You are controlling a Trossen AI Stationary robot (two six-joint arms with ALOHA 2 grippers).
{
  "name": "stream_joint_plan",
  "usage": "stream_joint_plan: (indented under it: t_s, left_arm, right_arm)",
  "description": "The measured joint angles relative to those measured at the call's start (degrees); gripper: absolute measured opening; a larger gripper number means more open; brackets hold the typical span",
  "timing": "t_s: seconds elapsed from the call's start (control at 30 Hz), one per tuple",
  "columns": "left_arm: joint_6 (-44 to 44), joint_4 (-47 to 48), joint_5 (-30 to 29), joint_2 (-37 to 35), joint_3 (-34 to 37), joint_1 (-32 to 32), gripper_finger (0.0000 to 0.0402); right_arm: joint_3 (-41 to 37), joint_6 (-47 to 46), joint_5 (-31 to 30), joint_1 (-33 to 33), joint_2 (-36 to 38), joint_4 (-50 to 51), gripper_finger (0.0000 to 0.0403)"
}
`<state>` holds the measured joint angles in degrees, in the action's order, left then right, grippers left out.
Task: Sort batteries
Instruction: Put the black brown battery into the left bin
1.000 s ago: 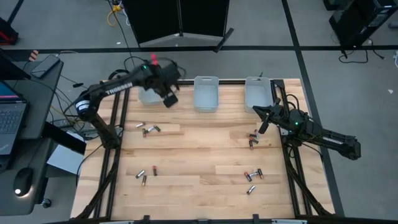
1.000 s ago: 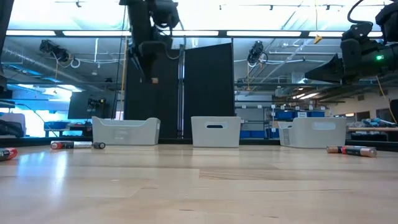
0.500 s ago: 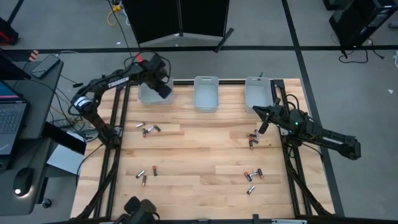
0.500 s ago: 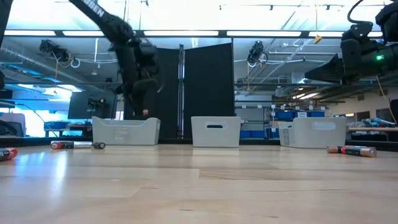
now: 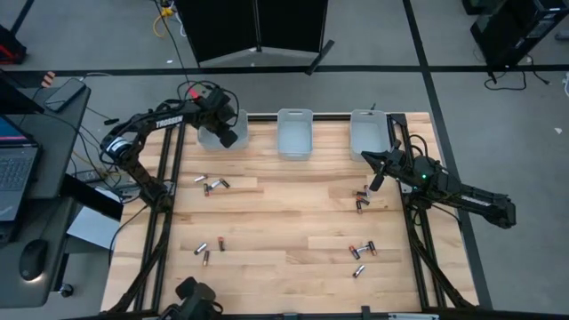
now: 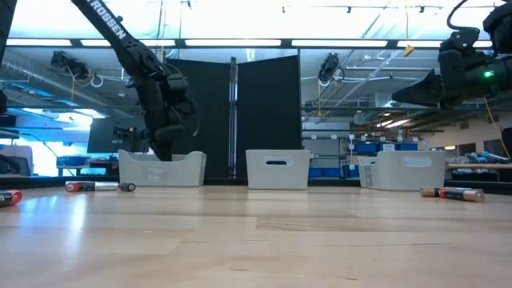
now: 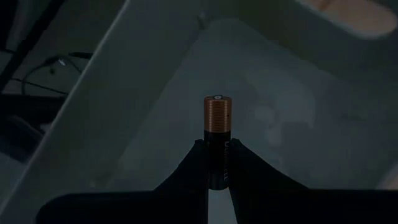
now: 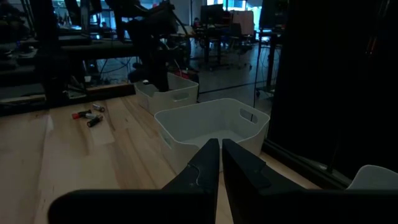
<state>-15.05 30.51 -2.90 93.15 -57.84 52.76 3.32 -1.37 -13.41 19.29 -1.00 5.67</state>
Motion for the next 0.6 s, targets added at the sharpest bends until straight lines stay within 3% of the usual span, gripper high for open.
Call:
stream_joint_plan:
  t_s: [0.27,0.6]
  left_arm:
    - [-7.0,2.2,0.9,5.7,-2.9,1.0,0.004]
    - [-5.5,3.9,-0.9,11.2,-6.0,0.9,0.0057]
  right_arm:
    - [0.0,0.0,0.0,0.0,0.0,0.0,0.0032]
    - [0.0,0.0,0.0,0.0,0.0,0.0,0.0032]
